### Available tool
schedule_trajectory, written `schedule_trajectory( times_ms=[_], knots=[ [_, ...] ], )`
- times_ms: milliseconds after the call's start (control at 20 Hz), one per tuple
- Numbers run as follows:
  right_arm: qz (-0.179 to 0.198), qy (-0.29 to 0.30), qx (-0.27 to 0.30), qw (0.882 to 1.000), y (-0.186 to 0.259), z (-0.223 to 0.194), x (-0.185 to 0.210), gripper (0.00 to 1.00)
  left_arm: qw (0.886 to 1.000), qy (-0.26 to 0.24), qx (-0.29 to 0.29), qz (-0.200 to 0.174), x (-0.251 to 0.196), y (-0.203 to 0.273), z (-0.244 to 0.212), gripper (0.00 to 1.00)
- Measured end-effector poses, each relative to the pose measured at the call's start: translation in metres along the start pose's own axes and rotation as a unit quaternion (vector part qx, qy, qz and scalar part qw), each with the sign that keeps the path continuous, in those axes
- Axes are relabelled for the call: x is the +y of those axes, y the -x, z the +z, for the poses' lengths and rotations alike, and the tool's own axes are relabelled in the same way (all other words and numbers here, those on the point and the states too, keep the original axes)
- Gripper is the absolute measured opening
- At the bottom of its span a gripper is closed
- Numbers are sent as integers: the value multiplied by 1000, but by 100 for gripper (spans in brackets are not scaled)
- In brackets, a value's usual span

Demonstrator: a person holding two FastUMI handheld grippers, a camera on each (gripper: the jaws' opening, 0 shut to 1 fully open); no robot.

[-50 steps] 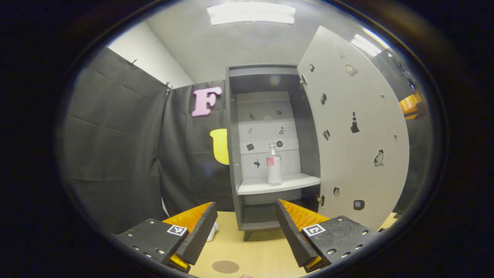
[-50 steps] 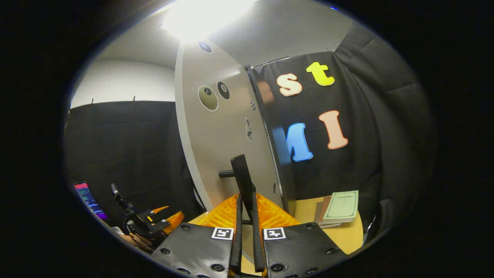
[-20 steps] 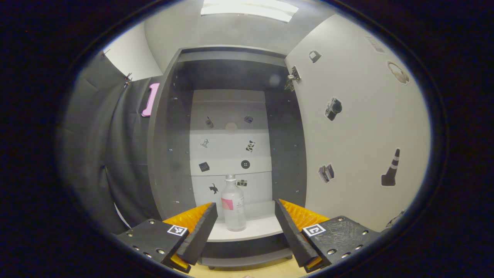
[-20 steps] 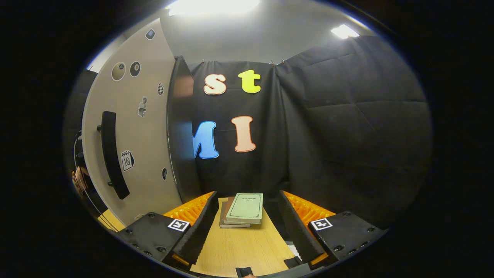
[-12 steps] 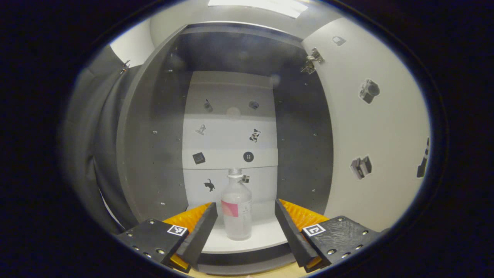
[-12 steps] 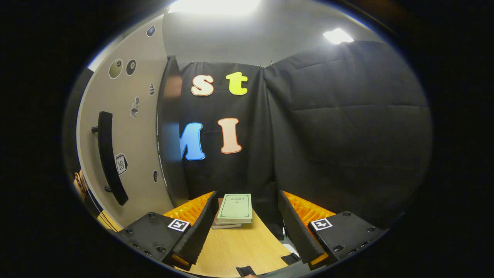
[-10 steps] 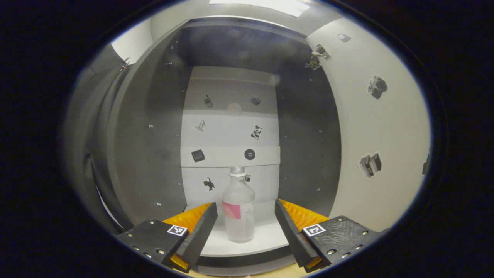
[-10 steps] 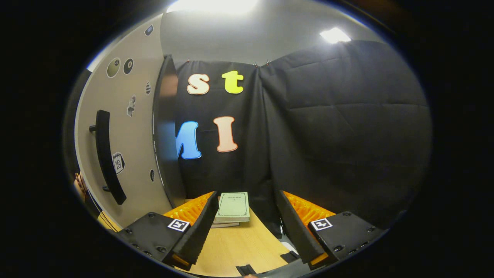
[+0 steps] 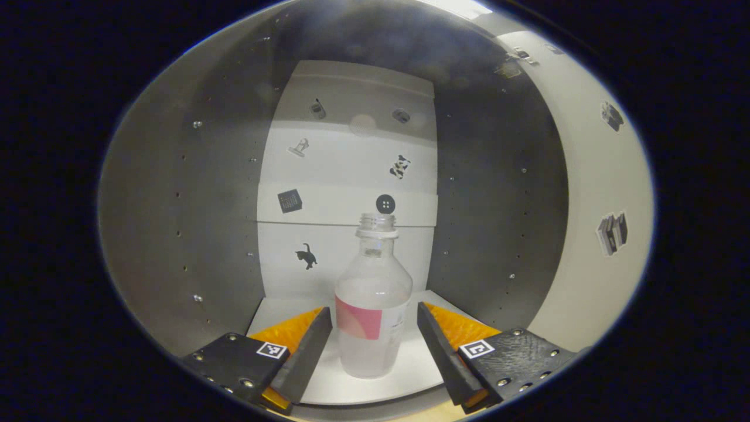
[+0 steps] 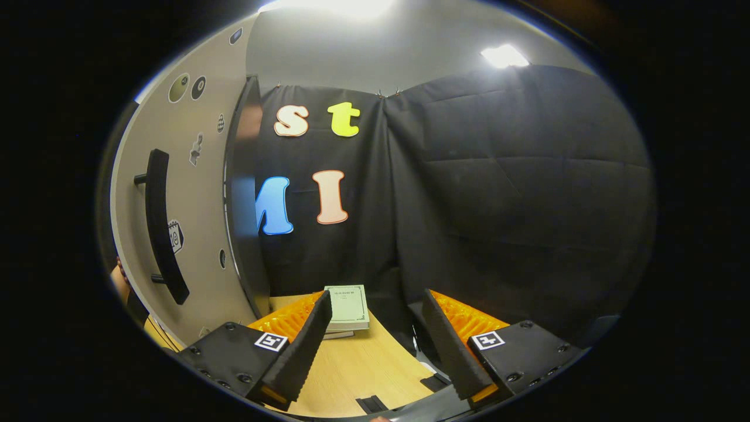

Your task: Open the cabinet door with the right hand, grasp the bottle in the cabinet with the left hand and place it on the coaster, then close the cabinet door with the right hand.

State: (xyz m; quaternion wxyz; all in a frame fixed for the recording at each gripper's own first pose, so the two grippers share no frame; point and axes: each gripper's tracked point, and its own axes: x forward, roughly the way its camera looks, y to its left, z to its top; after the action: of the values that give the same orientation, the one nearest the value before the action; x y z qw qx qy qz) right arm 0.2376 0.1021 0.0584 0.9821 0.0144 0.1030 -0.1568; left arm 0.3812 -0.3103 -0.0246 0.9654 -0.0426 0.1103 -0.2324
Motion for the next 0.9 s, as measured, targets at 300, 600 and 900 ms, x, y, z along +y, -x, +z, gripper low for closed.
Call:
schedule_trajectory(
  times_ms=[300, 600, 900],
  knots=[
    [5, 16, 0, 1000, -2, -1, 1, 98, 1000, -24, 10, -15, -3, -2, 0, 74],
    [29, 17, 0, 999, -7, 0, 5, 98, 1000, -8, 0, 2, 10, 26, 8, 73],
    [66, 19, -4, 998, -22, 3, 17, 98, 999, 2, -25, 25, 29, 71, 23, 72]
  ],
)
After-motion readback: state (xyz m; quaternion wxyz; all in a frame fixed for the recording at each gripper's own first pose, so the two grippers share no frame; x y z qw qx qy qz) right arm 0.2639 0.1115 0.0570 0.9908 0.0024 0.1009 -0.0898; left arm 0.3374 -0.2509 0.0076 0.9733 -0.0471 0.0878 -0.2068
